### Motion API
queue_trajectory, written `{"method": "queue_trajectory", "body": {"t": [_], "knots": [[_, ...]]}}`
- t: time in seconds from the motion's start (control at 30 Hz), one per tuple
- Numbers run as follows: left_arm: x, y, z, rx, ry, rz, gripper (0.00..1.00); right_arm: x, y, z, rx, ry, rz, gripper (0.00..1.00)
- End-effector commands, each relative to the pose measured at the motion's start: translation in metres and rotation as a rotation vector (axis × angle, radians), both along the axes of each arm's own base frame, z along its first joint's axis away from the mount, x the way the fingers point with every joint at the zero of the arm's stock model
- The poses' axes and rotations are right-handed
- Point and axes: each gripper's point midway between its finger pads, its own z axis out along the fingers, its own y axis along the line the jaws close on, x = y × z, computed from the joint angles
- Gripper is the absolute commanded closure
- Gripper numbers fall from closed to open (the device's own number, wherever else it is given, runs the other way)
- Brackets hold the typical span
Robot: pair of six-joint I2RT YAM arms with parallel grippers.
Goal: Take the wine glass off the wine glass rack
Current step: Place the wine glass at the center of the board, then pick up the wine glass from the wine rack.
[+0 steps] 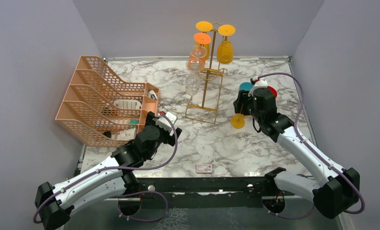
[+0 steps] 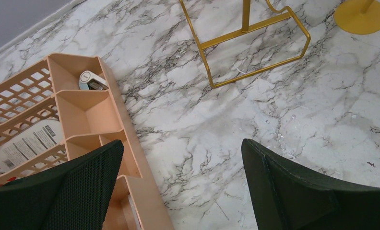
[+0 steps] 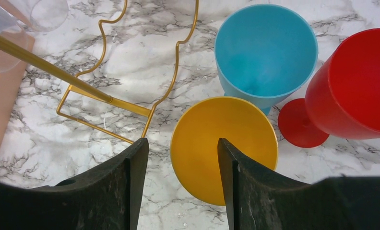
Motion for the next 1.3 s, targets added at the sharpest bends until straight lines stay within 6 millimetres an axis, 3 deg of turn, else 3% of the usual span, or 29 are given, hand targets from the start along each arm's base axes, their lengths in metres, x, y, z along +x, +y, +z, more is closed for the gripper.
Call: {"method": "queue_trajectory", "body": {"t": [0.0, 0.47, 0.73, 0.93, 1.03, 1.17, 1.2, 1.27], "knots": [[0.002, 0.002, 0.009, 0.001, -0.017, 0.014, 0.01, -0.002, 0.002, 0.025, 0.042, -0.04, 0.0, 0.42], [0.002, 0.003, 0.01, -0.012, -0.007, 0.026, 0.01, -0.021, 0.02, 0.051, 0.159, -0.131, 0.122, 0.39], [0.013, 0.014, 0.012, -0.058, 0.037, 0.139, 0.01, -0.029, 0.031, 0.08, 0.228, -0.232, 0.197, 0.35], [0.038, 0.041, 0.018, -0.196, 0.089, 0.265, 0.01, -0.036, 0.031, 0.103, 0.292, -0.306, 0.205, 0.27], [0.051, 0.067, 0.023, -0.254, 0.089, 0.363, 0.01, -0.04, 0.03, 0.114, 0.319, -0.365, 0.215, 0.15], [0.056, 0.088, 0.025, -0.308, 0.085, 0.455, 0.01, -0.046, 0.027, 0.127, 0.311, -0.446, 0.229, 0.05], [0.057, 0.093, 0.026, -0.308, 0.074, 0.469, 0.01, -0.039, 0.015, 0.13, 0.305, -0.454, 0.152, 0.0], [0.056, 0.094, 0.025, -0.29, 0.067, 0.462, 0.01, -0.033, 0.011, 0.129, 0.269, -0.439, 0.126, 0.0]]}}
